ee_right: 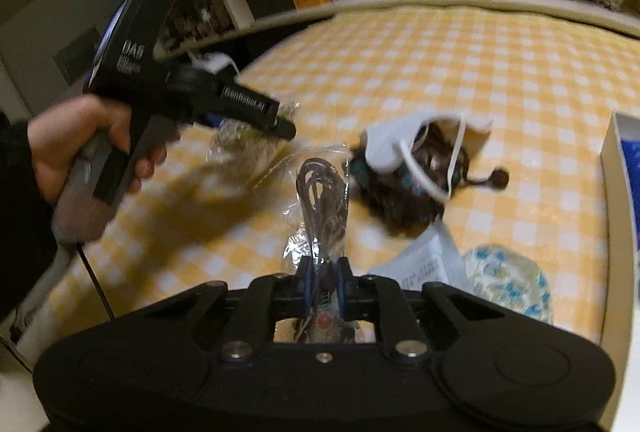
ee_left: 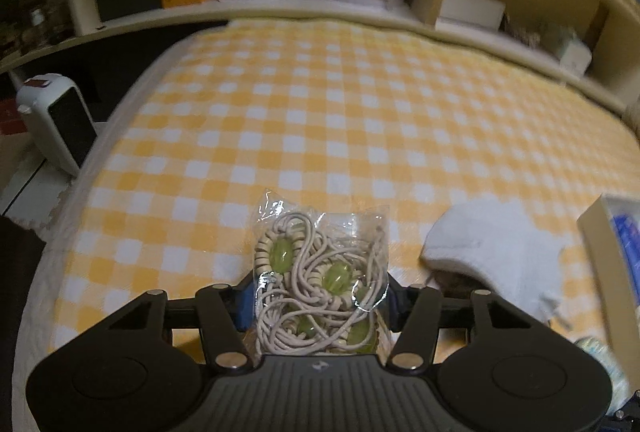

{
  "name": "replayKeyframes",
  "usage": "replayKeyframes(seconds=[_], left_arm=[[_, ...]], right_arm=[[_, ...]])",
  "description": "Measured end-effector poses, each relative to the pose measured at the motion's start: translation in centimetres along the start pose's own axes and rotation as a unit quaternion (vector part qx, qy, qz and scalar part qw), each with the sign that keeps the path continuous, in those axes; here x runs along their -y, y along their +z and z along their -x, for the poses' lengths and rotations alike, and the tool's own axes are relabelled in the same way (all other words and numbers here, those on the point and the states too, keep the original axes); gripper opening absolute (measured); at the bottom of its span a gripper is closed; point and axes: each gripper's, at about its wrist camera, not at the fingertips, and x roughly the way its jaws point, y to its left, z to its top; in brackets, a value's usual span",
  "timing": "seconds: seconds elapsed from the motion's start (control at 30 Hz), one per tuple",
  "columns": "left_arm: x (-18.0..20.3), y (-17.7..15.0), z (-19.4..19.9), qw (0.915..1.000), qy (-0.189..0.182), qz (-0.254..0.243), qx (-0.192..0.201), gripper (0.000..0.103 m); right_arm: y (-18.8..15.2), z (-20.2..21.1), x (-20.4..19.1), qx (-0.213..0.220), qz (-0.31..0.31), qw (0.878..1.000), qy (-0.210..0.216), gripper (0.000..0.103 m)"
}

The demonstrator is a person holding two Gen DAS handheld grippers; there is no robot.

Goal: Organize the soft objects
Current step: 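Grasp the bagged beaded cord with the left gripper while the right grasps the bagged dark cable, then carry both bags to the white box and release them beside the grey pouch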

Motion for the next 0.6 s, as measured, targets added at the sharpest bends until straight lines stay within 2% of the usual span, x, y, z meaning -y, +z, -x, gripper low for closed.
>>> replayKeyframes(seconds=[0.33, 0.6], left_arm=[[1.5, 0.2, 7.0, 0.9958, -0.017, 0.042, 0.079, 0.058], [5.6, -0.7, 10.6, 0.9894, -0.057, 0.048, 0.125, 0.058]], right_arm=[[1.7, 5.4, 0.8, 0.083, -0.025, 0.996, 0.001, 0.012], [2.5, 10.7, 3.5, 0.125, -0.05, 0.99, -0.035, 0.012]])
